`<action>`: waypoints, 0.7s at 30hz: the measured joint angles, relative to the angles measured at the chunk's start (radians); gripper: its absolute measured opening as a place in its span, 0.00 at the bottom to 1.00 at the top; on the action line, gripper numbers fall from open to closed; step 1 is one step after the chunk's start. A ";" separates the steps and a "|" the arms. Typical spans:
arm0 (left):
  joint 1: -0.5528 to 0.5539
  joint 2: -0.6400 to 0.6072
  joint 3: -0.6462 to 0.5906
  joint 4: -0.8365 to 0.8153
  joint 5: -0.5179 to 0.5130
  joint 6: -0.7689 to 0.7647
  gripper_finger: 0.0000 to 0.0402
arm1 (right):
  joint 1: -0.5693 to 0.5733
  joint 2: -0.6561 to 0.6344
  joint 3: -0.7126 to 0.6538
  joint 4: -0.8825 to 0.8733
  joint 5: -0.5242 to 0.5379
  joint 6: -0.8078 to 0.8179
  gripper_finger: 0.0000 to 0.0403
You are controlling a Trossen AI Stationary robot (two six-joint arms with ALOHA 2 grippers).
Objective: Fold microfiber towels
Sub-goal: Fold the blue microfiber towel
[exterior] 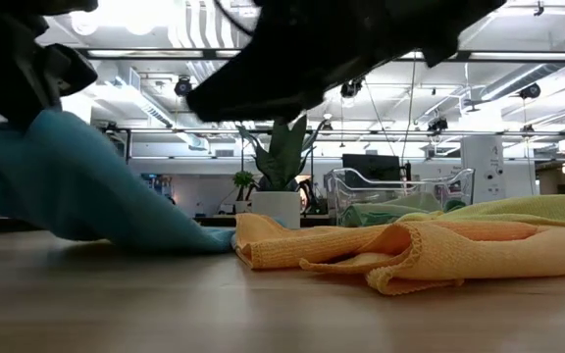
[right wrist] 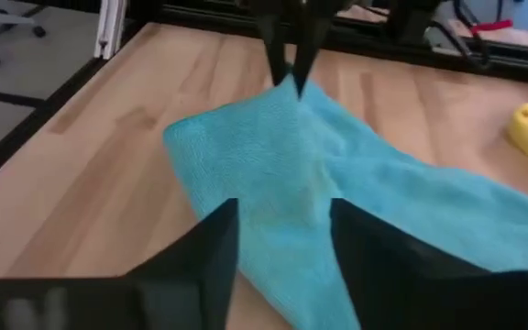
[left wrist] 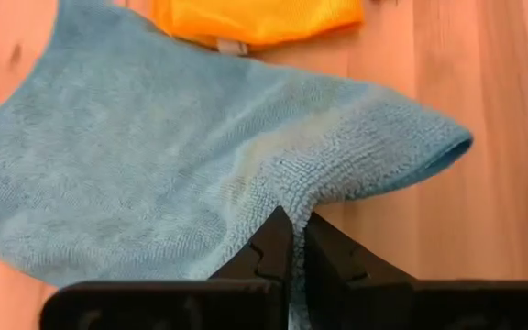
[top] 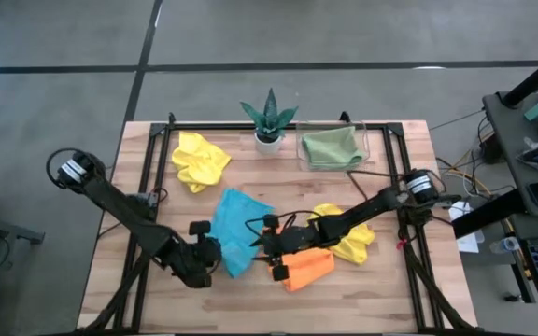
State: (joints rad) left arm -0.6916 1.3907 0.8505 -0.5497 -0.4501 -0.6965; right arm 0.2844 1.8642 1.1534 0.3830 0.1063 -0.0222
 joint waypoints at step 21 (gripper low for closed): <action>0.096 -0.019 -0.008 0.022 -0.002 -0.163 0.00 | 0.033 0.182 0.228 -0.117 0.063 -0.002 0.62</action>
State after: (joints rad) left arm -0.5951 1.3720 0.8429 -0.5274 -0.4518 -0.8593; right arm 0.3176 2.0464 1.3815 0.2661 0.1688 -0.0246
